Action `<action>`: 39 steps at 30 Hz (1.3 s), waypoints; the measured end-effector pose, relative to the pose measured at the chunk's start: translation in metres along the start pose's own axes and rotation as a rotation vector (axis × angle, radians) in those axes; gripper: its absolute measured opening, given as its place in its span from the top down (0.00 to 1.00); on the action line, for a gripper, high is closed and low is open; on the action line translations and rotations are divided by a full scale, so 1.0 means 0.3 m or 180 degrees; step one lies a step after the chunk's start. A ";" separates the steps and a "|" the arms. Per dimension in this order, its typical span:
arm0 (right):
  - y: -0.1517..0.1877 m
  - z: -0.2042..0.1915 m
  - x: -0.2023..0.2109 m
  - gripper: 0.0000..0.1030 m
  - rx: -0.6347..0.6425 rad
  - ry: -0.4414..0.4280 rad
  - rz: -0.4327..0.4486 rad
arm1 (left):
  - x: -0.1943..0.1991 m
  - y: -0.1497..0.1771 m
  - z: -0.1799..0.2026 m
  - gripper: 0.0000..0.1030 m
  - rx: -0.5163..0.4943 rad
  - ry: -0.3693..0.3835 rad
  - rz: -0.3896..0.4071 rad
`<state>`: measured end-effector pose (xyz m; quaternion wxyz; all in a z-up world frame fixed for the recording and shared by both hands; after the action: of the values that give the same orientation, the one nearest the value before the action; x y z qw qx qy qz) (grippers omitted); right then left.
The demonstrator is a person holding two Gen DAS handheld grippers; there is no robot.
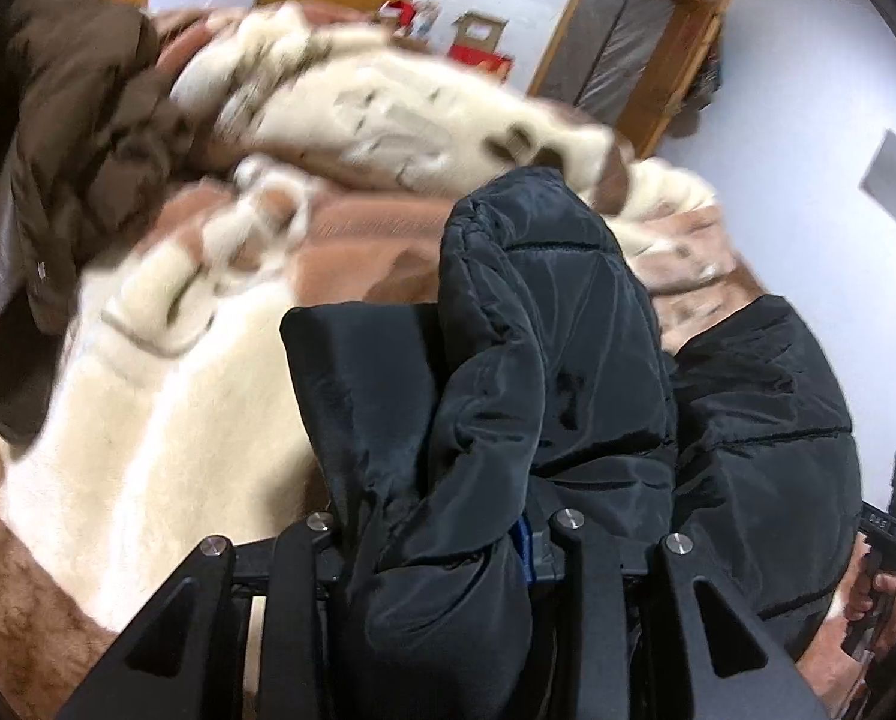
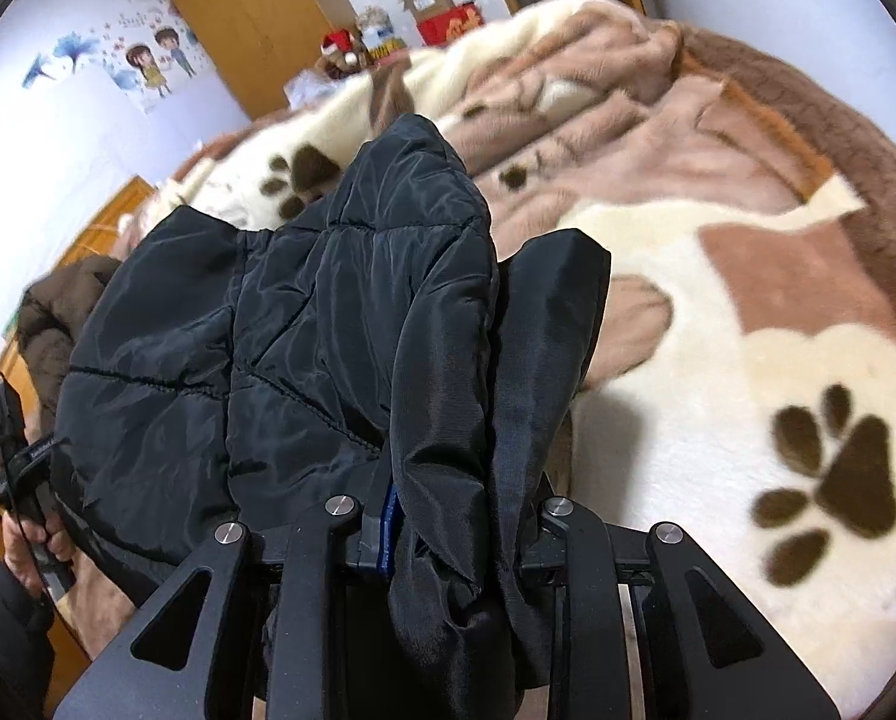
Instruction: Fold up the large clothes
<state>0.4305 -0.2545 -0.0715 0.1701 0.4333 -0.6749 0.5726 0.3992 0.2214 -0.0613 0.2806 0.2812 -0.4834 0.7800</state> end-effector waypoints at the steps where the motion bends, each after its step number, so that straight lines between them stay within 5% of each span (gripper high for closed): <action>1: 0.018 0.018 -0.036 0.70 -0.0046 0.0036 -0.0067 | -0.039 0.017 -0.026 0.62 0.0046 -0.0069 -0.0057; 7: 0.082 0.084 -0.058 0.46 -0.0206 0.0038 -0.0181 | -0.097 0.090 -0.122 0.44 0.0305 -0.0097 -0.0133; 12: 0.075 0.075 0.092 0.46 -0.0103 0.0143 -0.0053 | 0.018 0.080 -0.167 0.42 0.0466 -0.0131 -0.0087; 17: 0.038 0.046 0.228 0.46 0.0116 0.0552 0.0341 | 0.176 0.030 -0.162 0.43 0.0523 -0.0253 0.0387; 23: 0.000 -0.064 0.083 0.46 0.0407 0.0478 0.0143 | 0.070 0.044 0.048 0.43 -0.0090 -0.0177 0.0253; 29: 0.011 -0.033 -0.073 0.46 0.0536 0.0601 -0.0057 | -0.091 0.086 0.072 0.40 -0.0241 -0.0496 0.0202; 33: 0.015 -0.024 -0.055 0.46 0.0551 0.0587 -0.0068 | -0.088 0.075 0.072 0.39 -0.0257 -0.0484 0.0166; 39: 0.068 -0.037 0.118 0.46 0.0400 0.0666 0.0118 | 0.084 0.143 0.108 0.39 -0.0249 -0.0412 0.0295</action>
<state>0.3917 -0.2586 -0.0553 0.2014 0.3685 -0.6242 0.6589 0.3570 0.1798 -0.0568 0.2231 0.2972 -0.5432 0.7529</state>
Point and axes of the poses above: each gripper's, at about its wrist camera, not at the fingertips, and x roughly against the way its jaws point, z to its right, y to its underside, the point moved 3 cm from there along -x, roughly the way its jaws point, and after that the axes turned 7 degrees about x, right-handed, at the moved point
